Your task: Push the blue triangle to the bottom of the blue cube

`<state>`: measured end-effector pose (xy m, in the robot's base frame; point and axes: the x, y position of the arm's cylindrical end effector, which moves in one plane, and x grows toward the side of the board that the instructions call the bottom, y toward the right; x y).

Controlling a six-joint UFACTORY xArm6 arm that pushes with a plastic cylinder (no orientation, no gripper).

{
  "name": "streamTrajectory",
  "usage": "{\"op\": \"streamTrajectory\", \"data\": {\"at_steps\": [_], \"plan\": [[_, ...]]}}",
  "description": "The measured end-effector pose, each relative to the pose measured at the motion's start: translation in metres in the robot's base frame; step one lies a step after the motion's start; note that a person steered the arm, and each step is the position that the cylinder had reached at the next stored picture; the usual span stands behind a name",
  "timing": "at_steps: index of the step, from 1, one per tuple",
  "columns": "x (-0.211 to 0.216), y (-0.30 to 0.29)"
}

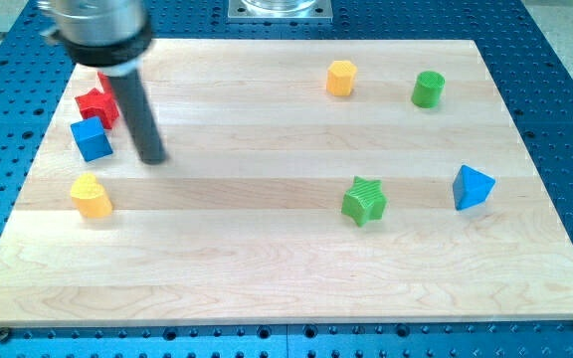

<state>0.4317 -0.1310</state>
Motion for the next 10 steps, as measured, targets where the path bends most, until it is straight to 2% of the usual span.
{"op": "streamTrajectory", "data": {"at_steps": [1, 3, 4, 5, 7, 8, 9, 10], "plan": [[-0.005, 0.105], [-0.015, 0.370], [0.025, 0.451], [0.071, 0.435], [0.061, 0.253], [0.059, 0.291], [0.043, 0.287], [0.038, 0.237]]}}
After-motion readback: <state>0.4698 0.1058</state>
